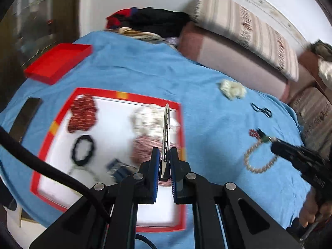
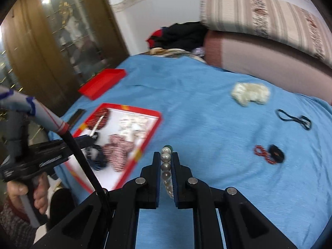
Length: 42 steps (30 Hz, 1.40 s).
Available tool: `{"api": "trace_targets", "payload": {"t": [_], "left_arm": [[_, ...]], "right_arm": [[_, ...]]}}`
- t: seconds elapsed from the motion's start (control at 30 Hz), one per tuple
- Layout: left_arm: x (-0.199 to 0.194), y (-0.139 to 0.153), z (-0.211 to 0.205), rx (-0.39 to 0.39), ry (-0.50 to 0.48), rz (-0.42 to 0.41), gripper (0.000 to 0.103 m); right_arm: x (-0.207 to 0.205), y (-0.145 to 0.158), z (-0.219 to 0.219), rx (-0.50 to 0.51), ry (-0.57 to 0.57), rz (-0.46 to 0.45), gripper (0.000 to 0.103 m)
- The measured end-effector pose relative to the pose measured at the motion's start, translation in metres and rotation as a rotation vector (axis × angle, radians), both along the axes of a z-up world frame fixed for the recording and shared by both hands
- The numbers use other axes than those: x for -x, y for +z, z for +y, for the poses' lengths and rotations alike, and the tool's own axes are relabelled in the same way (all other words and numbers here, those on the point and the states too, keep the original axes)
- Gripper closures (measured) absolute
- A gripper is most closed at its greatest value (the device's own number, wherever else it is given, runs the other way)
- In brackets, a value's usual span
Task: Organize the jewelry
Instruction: 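Place the hair clip and pearl bracelet on the white tray, opening both grippers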
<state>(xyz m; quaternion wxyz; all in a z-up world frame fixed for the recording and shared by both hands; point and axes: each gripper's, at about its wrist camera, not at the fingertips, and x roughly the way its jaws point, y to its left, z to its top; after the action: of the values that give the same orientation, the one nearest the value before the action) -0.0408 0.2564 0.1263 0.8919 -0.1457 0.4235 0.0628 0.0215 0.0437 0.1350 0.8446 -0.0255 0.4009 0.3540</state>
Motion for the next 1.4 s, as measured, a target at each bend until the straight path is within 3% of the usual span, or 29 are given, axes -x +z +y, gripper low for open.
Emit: {"api": "trace_targets", "payload": {"t": [0.37,0.57,0.77,1.03,1.4], "left_arm": [[-0.034,-0.014,0.085,-0.006,0.06,0.051,0.094],[-0.047,-0.035,0.113,0.003,0.079,0.087,0.094],[-0.071,-0.05,0.132,0.02,0.063,0.111,0.094],[-0.086,-0.064,0.157,0.08,0.074,0.116,0.094],[-0.092,-0.064,0.152,0.092,0.065,0.116,0.089]], "right_arm": [[0.024,0.005,0.1,0.016,0.192,-0.001,0.093],[0.012,0.003,0.154,0.012,0.251,0.004,0.093],[-0.006,-0.02,0.203,0.036,0.278,0.034,0.092],[-0.048,-0.06,0.21,-0.024,0.236,0.21,0.092],[-0.054,-0.08,0.206,0.045,0.205,0.202,0.091]]}}
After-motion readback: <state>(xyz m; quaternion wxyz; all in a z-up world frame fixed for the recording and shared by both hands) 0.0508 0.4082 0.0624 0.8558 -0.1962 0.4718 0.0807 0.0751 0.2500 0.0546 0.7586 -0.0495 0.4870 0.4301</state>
